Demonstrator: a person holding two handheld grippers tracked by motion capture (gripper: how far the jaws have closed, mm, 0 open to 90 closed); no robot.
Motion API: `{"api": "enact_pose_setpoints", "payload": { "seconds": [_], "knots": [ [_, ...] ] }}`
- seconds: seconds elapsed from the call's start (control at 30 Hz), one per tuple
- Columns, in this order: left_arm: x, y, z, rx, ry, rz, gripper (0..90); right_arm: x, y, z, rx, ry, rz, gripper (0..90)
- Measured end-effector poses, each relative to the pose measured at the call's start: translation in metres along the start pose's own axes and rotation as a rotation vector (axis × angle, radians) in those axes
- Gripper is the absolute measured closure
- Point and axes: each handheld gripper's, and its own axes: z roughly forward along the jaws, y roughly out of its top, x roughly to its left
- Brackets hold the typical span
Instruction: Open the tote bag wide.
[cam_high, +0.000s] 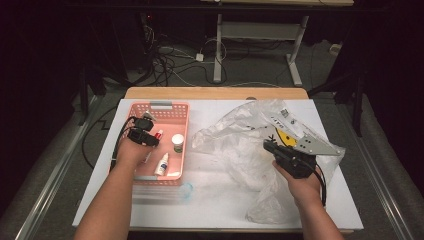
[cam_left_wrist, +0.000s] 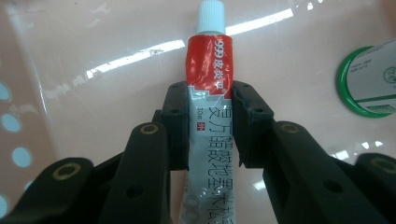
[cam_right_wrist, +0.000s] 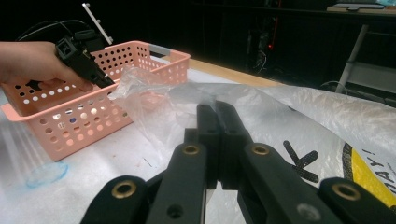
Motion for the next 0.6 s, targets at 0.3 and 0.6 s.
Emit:
{"api": "enact_pose_setpoints", "payload": {
  "seconds": [0.3,0.6],
  "knots": [
    [-0.001,-0.001,0.000,-0.009,0.001,0.014,68.2,-0.002,0.003,-0.003,-0.016,-0.002,0.000,90.0],
    [-0.004,-0.001,-0.001,-0.012,-0.005,0.020,68.3,-0.002,0.011,-0.012,-0.048,-0.015,-0.022,90.0]
  ]
}}
